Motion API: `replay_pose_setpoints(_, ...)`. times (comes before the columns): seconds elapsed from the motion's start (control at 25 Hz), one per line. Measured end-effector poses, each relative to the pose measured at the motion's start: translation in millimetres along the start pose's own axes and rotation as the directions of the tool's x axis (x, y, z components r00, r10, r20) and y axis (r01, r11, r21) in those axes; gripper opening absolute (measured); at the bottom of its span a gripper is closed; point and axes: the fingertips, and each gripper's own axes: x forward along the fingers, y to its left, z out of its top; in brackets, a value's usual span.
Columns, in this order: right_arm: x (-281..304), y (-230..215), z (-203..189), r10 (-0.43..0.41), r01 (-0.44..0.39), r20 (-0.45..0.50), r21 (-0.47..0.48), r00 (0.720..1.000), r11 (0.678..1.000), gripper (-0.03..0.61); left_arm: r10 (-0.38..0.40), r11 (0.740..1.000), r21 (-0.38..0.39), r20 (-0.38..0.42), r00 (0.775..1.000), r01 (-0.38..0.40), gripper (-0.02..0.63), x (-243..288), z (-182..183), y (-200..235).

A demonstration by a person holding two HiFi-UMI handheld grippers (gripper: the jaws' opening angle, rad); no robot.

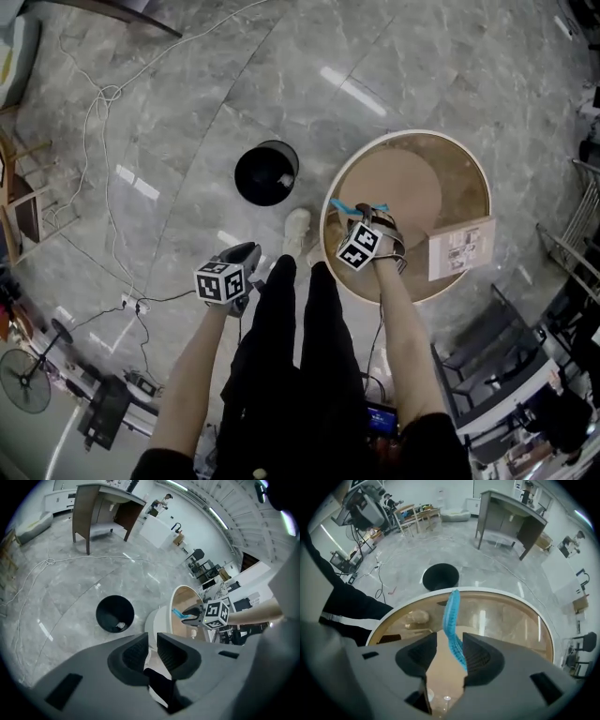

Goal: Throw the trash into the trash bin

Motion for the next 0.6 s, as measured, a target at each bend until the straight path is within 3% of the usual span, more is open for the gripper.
replay_pose_setpoints(0.12, 3, -4, -1, 0.004, -0.005, -0.032, -0.005, 0.999, 1.0, 0.173, 0.016, 1.0, -0.01, -0.002, 1.0, -0.016, 0.057, 2, 4, 17)
replay_pose_setpoints(0.16, 1, -5, 0, -0.009, 0.009, -0.034, -0.011, 0.999, 1.0, 0.078, 0.02, 1.0, -0.016, 0.002, 1.0, -0.02, 0.054, 3, 7, 21)
replay_pose_setpoints(0.2, -1, -5, 2, -0.024, 0.023, -0.032, -0.017, 0.999, 1.0, 0.038, 0.023, 1.0, -0.021, 0.008, 1.0, -0.022, 0.054, 3, 10, 24)
replay_pose_setpoints(0.44, -25, -2, 22, -0.052, 0.051, 0.01, 0.056, 0.999, 0.997, 0.038, -0.018, 0.999, -0.034, 0.077, 0.997, 0.021, 0.051, 8, 36, 0)
replay_pose_setpoints(0.6, -43, 2, 64, -0.07, 0.069, 0.075, 0.024, 0.995, 0.997, 0.038, -0.063, 0.998, -0.024, 0.094, 0.994, 0.066, 0.051, 7, 36, -25)
